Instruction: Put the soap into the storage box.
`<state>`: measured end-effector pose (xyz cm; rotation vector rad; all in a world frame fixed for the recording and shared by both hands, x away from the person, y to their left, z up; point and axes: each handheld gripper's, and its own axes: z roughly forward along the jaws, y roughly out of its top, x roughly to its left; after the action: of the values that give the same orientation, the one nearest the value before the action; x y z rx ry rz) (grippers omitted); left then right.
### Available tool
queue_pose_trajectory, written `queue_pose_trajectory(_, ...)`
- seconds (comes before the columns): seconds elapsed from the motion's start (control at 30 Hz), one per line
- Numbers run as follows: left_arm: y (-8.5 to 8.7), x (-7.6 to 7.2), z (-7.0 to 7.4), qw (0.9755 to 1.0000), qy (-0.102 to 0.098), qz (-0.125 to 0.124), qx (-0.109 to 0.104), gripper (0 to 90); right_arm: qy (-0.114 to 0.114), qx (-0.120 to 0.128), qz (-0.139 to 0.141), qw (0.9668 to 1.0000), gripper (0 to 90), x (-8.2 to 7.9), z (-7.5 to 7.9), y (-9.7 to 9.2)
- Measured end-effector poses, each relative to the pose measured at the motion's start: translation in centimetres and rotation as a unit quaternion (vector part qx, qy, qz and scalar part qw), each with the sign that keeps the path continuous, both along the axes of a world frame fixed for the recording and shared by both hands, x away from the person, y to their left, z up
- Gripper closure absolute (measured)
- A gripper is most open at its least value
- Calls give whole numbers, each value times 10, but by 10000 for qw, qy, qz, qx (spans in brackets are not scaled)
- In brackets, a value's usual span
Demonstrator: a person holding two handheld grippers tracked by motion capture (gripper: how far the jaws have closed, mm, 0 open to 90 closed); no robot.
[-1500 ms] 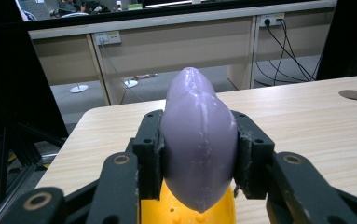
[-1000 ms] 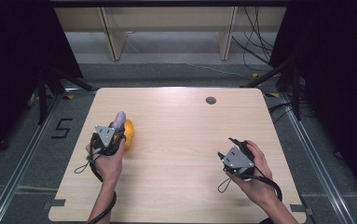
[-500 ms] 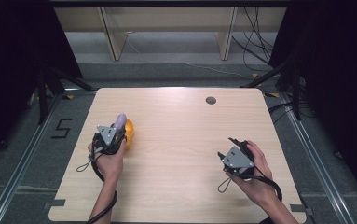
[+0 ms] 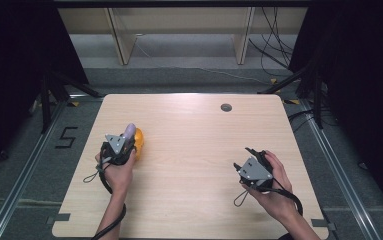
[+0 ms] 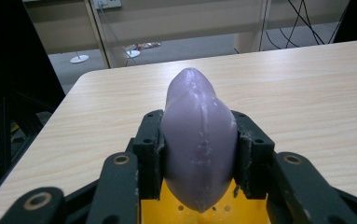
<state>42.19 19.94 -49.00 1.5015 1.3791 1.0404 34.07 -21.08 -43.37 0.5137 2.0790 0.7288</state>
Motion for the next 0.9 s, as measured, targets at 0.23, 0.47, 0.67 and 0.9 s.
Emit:
queue_pose_trajectory(0.23,0,2,-3,10000,75,33,-25,587,-2,0,-2,10000,390,0,0,0)
queue_pose_trajectory(0.47,1,4,-5,9998,206,22,50,586,3,-3,0,10000,390,0,0,0)
queue_pose_trajectory(0.67,1,5,-6,9997,227,23,27,586,2,-1,6,10000,390,0,0,0)
queue_pose_trajectory(0.9,1,7,-8,9995,307,1,24,586,8,5,5,10000,390,0,0,0)
